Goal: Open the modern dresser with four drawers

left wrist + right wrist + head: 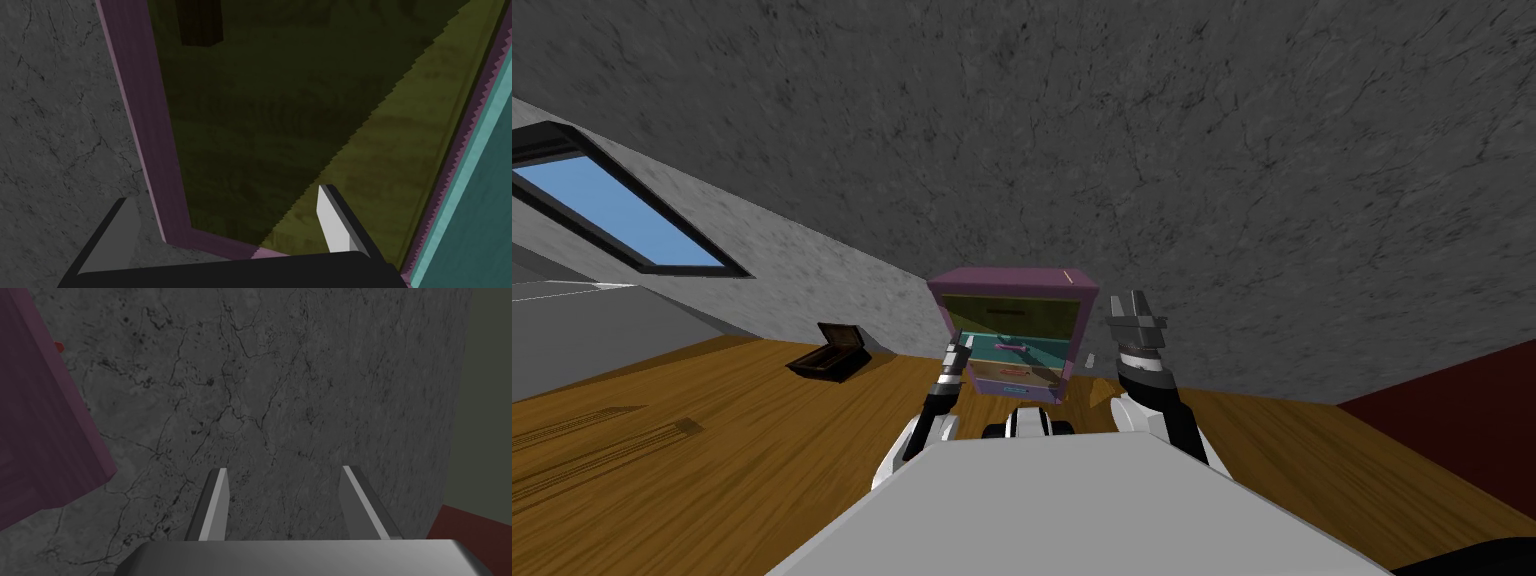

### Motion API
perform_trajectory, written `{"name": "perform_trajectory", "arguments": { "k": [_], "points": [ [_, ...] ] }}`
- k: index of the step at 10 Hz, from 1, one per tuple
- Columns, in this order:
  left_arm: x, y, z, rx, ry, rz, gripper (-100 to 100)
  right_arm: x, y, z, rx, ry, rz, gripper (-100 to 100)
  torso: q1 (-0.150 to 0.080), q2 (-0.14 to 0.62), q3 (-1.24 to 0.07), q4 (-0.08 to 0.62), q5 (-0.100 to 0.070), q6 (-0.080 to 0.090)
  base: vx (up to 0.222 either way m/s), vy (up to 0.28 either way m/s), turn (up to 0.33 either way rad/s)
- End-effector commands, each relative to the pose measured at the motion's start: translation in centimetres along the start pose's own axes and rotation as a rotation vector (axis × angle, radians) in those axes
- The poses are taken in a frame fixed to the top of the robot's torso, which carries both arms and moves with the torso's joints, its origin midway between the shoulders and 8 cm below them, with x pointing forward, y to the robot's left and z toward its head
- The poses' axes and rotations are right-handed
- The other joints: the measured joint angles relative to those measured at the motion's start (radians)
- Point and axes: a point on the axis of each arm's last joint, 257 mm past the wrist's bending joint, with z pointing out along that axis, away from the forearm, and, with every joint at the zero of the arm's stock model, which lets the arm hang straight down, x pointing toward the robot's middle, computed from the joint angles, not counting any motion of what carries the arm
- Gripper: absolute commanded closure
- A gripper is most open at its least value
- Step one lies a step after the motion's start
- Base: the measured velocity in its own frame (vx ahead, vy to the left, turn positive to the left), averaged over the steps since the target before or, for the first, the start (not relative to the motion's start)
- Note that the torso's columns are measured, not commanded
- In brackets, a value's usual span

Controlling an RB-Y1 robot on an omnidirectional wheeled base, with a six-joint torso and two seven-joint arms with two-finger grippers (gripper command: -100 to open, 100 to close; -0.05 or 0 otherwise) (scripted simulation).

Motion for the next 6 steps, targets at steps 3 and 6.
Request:
{"name": "perform_trajectory", "arguments": {
  "k": [3, 6],
  "points": [
    [-0.1, 3.8, -1.6, -0.061, -0.005, -0.002, -100, 0.0, 0.0, 0.0, 0.000, 0.000, 0.000, 0, 0.000, -0.002, -0.001, 0.000, 0.000, 0.000, 0.029, -0.004, -0.030],
    [-0.1, 6.1, -2.6, -0.097, -0.008, -0.006, -100, 0.0, 0.0, 0.0, 0.000, 0.000, 0.000, 0, 0.000, 0.000, 0.000, 0.000, 0.000, 0.000, 0.020, -0.002, -0.024]
  ]
}}
